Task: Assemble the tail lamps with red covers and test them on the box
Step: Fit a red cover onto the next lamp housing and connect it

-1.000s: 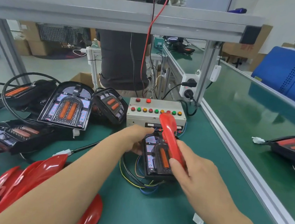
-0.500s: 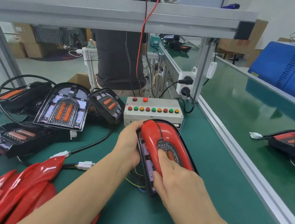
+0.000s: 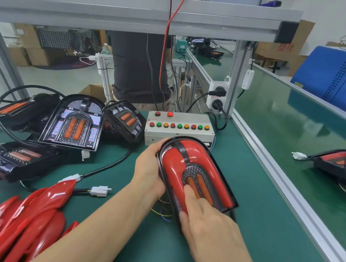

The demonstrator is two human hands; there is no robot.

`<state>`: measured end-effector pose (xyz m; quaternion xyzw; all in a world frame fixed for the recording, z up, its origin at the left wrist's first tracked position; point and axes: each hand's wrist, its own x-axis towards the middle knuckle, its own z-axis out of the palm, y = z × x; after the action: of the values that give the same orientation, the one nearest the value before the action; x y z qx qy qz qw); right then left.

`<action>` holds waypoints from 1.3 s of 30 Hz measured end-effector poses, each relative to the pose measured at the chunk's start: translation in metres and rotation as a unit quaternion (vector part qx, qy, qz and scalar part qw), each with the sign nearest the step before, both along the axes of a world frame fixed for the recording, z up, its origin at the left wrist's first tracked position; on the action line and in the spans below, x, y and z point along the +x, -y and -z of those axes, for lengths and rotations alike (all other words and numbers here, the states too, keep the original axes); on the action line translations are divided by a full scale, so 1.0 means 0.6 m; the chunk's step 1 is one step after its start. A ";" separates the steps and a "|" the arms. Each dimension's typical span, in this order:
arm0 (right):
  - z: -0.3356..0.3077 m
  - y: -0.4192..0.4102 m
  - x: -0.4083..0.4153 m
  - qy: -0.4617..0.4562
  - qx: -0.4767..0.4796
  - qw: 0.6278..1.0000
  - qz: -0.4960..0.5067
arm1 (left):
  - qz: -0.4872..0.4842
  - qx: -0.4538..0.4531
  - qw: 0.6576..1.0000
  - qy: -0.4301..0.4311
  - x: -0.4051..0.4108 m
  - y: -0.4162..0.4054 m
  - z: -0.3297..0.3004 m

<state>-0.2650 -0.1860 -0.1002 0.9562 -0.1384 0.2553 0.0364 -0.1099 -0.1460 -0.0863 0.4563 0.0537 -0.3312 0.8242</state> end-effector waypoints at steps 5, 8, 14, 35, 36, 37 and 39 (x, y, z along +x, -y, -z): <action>0.007 0.006 0.003 0.036 0.019 0.999 0.003 | 0.002 -0.008 1.000 0.014 -0.008 0.008 0.005; 0.011 0.005 0.005 0.040 0.029 0.999 -0.006 | 0.013 -0.013 1.000 0.023 -0.013 0.004 0.008; 0.003 0.006 -0.005 -0.007 0.105 0.994 -0.018 | 0.016 0.030 0.992 0.119 -0.013 0.002 0.010; 0.012 0.047 -0.019 0.057 0.842 0.533 -0.061 | 0.020 -0.010 0.992 0.128 -0.014 -0.006 -0.010; 0.013 0.047 -0.020 0.059 0.838 0.538 -0.062 | 0.028 0.000 0.990 0.138 -0.012 -0.008 -0.009; 0.013 0.047 -0.021 0.060 0.835 0.543 -0.064 | 0.037 0.013 0.988 0.147 -0.009 -0.010 -0.010; 0.014 0.045 -0.021 0.058 0.830 0.550 -0.068 | 0.050 0.035 0.985 0.159 -0.004 -0.015 -0.012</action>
<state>-0.2779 -0.2131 -0.1085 0.5505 -0.2253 0.0837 -0.7995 -0.1120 -0.1372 -0.0793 0.5335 -0.0896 -0.2928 0.7884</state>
